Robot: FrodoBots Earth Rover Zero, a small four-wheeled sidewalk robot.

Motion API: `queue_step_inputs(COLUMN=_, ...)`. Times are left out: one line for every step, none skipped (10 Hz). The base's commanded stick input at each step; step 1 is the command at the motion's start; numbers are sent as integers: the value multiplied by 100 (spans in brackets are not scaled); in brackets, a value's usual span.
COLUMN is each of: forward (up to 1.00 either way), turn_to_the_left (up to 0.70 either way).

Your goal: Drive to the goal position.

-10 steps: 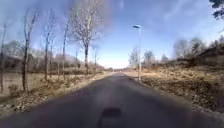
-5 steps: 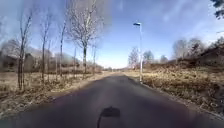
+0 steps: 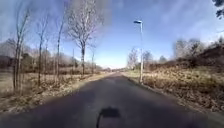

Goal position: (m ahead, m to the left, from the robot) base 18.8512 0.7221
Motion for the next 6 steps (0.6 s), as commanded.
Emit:
queue_step_inputs(forward=85, turn_to_the_left=0)
queue_step_inputs(forward=85, turn_to_the_left=0)
queue_step_inputs(forward=85, turn_to_the_left=0)
queue_step_inputs(forward=85, turn_to_the_left=0)
queue_step_inputs(forward=85, turn_to_the_left=0)
queue_step_inputs(forward=85, turn_to_the_left=0)
